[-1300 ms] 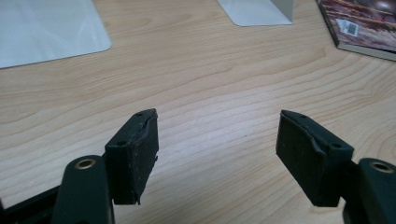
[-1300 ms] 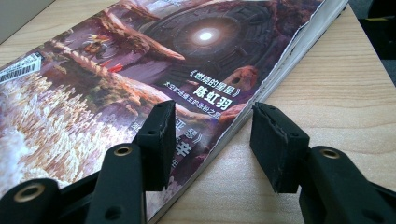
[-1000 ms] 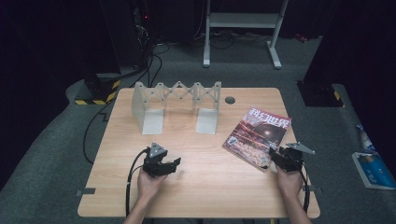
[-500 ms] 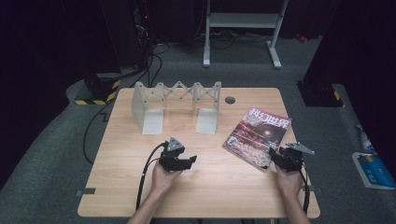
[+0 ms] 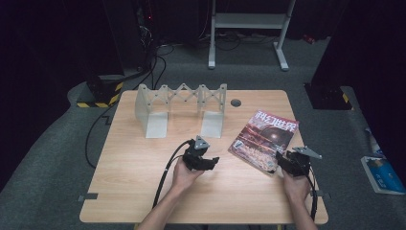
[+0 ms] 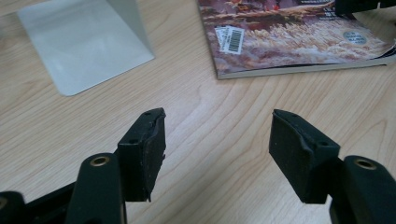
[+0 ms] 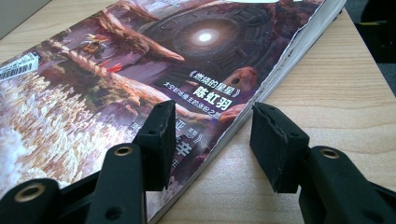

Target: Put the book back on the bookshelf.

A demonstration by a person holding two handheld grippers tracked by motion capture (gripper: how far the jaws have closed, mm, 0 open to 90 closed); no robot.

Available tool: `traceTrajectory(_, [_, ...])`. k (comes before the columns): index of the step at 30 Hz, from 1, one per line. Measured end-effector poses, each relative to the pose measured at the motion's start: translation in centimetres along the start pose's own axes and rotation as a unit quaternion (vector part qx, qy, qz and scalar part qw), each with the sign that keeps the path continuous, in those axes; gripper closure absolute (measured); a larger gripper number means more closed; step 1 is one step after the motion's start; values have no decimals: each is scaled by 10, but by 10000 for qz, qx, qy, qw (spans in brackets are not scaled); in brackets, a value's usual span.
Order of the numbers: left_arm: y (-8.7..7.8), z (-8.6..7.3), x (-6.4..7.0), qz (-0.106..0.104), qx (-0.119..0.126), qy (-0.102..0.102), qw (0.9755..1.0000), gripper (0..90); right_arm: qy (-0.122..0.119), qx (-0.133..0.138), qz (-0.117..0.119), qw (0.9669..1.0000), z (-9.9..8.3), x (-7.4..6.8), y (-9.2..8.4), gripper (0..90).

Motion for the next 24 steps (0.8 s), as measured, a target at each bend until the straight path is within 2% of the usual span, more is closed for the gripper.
traceTrajectory(7, [17, 6, 5, -141, 54, -138, 9998, 381, 74, -18, 53, 10000, 0, 1, 0, 507])
traceTrajectory(10, [27, 10, 8, -28, -84, 47, 9999, 354, 91, -16, 56, 9999, 0, 1, 0, 510])
traceTrajectory(11, [29, 12, 9, -38, -88, 43, 9999, 353, 88, -15, 58, 9999, 0, 1, 0, 512])
traceTrajectory(14, [35, 18, 10, -119, 53, -59, 9999, 363, 93, -14, 60, 9999, 0, 1, 0, 512])
traceTrajectory(17, [42, 20, 10, -142, 8, -123, 9998, 366, 93, -12, 50, 9999, 0, 1, 0, 515])
traceTrajectory(19, [48, 22, 12, -124, -30, -99, 9999, 362, 98, -7, 55, 9999, 0, 1, 0, 517])
traceTrajectory(22, [56, 28, 12, 63, -81, 56, 9999, 348, 108, -5, 46, 9999, 0, 0, 0, 524])
traceTrajectory(24, [61, 32, 12, 36, -104, 9, 9999, 349, 114, -1, 64, 9999, 0, 0, 0, 526])
Point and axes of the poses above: each handheld gripper's, and its own axes: y roughly forward along the jaws, z roughly out of its top, x roughly to its right, the point moved 4 cm from there along y, roughly forward along the jaws, and after that the axes turned 8 degrees about -y, right-handed, at the moved point
